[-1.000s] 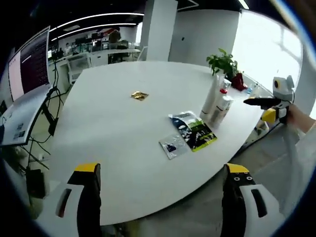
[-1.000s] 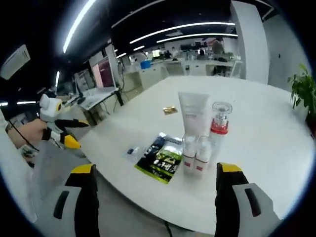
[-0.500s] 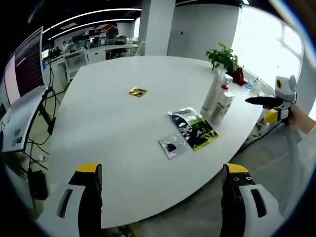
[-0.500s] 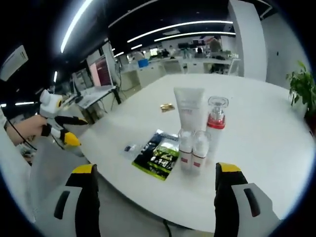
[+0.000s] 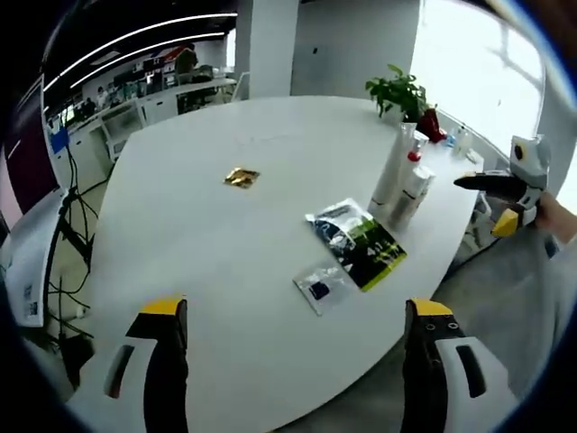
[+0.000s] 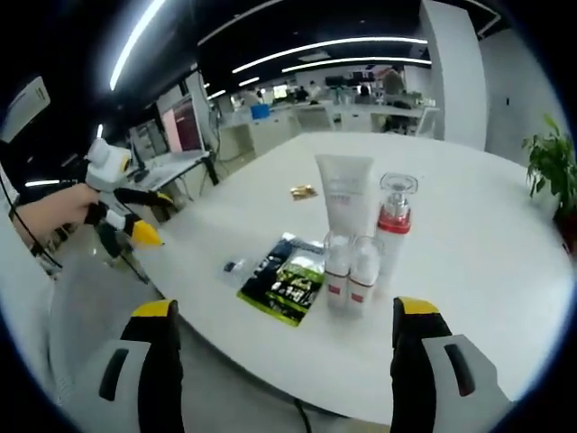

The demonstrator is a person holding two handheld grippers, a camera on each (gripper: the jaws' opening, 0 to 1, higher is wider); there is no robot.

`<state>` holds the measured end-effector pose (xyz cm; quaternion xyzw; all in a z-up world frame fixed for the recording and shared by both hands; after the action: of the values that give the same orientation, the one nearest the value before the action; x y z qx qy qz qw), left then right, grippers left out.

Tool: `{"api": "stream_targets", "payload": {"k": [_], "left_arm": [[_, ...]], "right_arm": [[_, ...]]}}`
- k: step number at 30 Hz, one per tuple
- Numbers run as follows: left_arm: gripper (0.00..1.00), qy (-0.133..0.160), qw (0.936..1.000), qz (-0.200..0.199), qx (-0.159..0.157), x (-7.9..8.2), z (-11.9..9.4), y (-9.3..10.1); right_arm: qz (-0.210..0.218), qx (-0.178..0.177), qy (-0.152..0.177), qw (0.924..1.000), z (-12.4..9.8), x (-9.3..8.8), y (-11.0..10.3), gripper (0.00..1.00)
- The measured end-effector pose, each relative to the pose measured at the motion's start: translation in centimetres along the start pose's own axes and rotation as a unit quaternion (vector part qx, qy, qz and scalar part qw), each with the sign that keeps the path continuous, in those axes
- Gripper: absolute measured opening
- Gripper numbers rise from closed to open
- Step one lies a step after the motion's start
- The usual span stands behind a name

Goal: Arrange the skincare products in the storage area until every visible bottle or jar stands upright without overlapping.

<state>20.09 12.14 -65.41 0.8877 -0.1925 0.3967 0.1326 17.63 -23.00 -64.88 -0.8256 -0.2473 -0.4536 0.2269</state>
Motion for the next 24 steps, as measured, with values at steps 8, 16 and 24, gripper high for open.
{"api": "stream_targets", "payload": {"k": [8, 16, 24], "left_arm": [[0.95, -0.011, 0.9998, 0.015, -0.007, 1.4, 2.0, -1.0], [0.95, -0.022, 0.9993, 0.028, -0.014, 2.4, 3.2, -1.4], [0.92, -0.03, 0.9989, 0.031, -0.02, 3.9, 5.2, -2.5]], "right_arm": [[0.015, -0.007, -0.003, 0.9999, 0.0, -0.1, 0.6, 0.97], [0.01, -0.007, -0.005, 0.9999, 0.0, -0.3, 0.4, 0.97], [0.012, -0.011, -0.012, 0.9998, 0.1, -0.4, 0.4, 0.97]]}}
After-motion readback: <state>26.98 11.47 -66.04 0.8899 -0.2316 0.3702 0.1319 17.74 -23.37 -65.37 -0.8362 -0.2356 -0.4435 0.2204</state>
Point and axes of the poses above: the point that each gripper's makers call its tool centre point, and the gripper's own axes: z roughly forward along the fingers, y roughly to its right, x roughly out of its top, the point moved 9 cm from there along -z, roughly backward along the fingers, and after that the axes turned 5 degrees about y, right-handed, at the moved point
